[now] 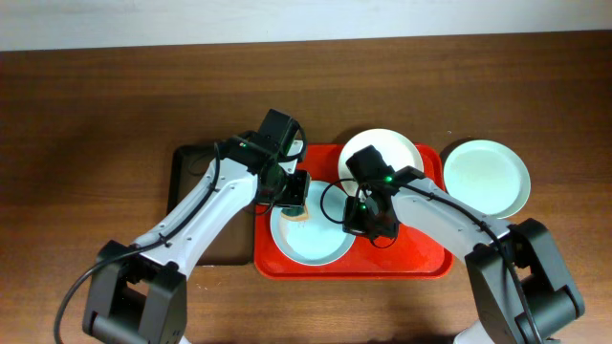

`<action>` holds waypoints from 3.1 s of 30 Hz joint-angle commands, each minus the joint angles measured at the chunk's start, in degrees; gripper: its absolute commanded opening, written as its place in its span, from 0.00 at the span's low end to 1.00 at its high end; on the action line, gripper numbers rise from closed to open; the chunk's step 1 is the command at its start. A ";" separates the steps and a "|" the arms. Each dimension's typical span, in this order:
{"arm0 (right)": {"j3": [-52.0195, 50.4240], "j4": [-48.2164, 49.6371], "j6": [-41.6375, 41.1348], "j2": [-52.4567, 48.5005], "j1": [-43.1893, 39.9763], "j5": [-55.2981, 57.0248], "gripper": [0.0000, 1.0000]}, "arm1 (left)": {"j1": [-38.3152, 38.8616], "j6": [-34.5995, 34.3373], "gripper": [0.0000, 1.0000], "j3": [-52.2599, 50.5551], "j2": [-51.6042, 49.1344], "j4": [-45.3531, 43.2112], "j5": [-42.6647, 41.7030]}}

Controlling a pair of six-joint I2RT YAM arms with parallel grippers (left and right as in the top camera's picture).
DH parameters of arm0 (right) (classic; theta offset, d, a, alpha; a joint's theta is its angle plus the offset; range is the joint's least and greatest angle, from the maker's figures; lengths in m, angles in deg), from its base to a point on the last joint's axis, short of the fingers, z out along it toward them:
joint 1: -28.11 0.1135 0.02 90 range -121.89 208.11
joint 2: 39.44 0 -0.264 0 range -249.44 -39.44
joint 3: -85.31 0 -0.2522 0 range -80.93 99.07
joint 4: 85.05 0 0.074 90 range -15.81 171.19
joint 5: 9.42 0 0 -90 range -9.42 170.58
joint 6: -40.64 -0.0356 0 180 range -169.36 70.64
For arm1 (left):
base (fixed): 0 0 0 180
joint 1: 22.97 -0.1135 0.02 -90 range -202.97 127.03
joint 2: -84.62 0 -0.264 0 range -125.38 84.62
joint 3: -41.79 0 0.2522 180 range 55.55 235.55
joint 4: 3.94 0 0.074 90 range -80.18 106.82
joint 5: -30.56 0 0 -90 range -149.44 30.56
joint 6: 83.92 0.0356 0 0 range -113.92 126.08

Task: Clean dirty plates on tray and stack at the side
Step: 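Scrub the pale blue plate surface with the sponge in the left gripper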

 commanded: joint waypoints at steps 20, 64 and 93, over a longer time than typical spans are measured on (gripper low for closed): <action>-0.22 0.00 -0.46 -0.20 0.04 -0.72 0.04 | -0.02 1.07 0.00 -0.79 0.02 0.07 3.19; -0.22 1.46 2.36 -0.20 0.07 -0.94 0.04 | -0.15 -2.58 0.00 -7.58 -2.12 -12.15 -2.08; -0.22 1.51 2.34 -0.20 0.07 -0.92 0.05 | 4.50 -5.27 0.00 -15.32 -3.48 -18.80 -7.17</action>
